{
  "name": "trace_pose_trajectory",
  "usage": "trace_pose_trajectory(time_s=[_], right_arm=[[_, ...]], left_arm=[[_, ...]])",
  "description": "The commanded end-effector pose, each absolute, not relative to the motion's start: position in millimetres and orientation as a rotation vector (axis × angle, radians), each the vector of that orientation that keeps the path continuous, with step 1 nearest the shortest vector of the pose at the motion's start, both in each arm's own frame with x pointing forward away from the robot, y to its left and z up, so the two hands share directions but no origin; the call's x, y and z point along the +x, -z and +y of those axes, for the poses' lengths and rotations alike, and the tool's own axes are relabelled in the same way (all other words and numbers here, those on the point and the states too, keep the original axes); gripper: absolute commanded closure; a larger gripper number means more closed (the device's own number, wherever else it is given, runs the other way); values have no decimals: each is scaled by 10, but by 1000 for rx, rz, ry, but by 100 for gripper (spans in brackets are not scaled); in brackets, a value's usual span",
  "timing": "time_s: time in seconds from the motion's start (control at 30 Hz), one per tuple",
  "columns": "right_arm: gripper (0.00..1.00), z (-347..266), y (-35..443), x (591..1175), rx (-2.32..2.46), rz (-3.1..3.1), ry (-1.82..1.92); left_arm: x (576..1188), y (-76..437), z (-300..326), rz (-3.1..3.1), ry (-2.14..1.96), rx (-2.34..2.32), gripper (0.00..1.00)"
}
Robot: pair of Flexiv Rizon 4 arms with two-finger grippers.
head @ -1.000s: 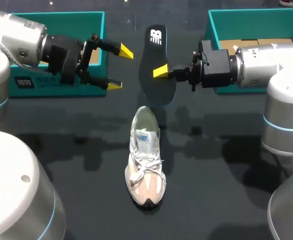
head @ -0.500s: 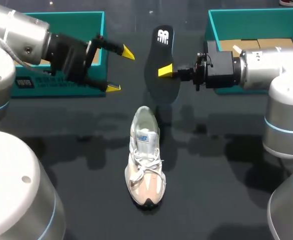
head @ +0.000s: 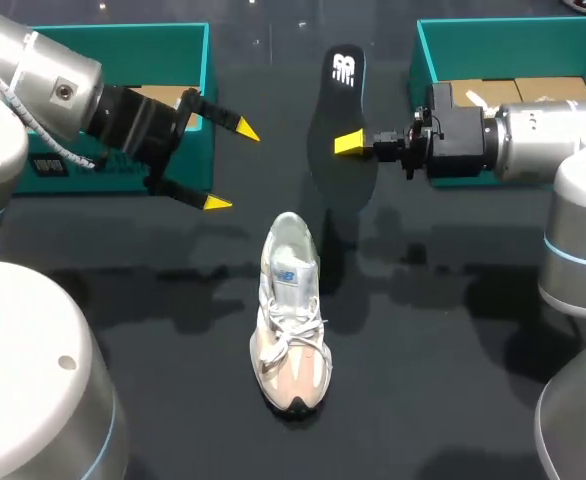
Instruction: Take the shoe out of the shoebox, open the shoe tongue, remove and reinsert the insole, then place the shoe into the shoebox
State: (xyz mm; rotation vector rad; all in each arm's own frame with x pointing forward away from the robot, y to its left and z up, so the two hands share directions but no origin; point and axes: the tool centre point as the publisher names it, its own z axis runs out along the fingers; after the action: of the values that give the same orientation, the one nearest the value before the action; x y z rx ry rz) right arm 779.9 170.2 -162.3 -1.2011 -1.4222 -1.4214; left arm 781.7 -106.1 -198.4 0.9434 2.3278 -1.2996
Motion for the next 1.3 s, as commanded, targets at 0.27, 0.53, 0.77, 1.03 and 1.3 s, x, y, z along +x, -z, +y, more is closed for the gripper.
trace_pose_trajectory(time_s=[0.27, 0.53, 0.77, 1.03, 1.3], right_arm=[[100, 1722, 1640, 7799, -1201, -1420, 1423], [100, 1918, 1714, 7871, -1238, -1510, 1577], [100, 2042, 1832, 8027, -1275, -1630, 1633], [100, 2042, 1832, 8027, -1275, -1630, 1633], [100, 2034, 1890, 8001, -1267, -1646, 1706]], left_arm=[[7892, 1988, -1100, 2574, 1384, 780, 0], [7895, 2227, -899, 2896, 1248, 519, 0], [7766, 2402, -733, 3039, 1221, 284, 0], [7721, 2440, -700, 3048, 1054, 239, 0], [7587, 2664, -833, 3025, 934, 319, 0]])
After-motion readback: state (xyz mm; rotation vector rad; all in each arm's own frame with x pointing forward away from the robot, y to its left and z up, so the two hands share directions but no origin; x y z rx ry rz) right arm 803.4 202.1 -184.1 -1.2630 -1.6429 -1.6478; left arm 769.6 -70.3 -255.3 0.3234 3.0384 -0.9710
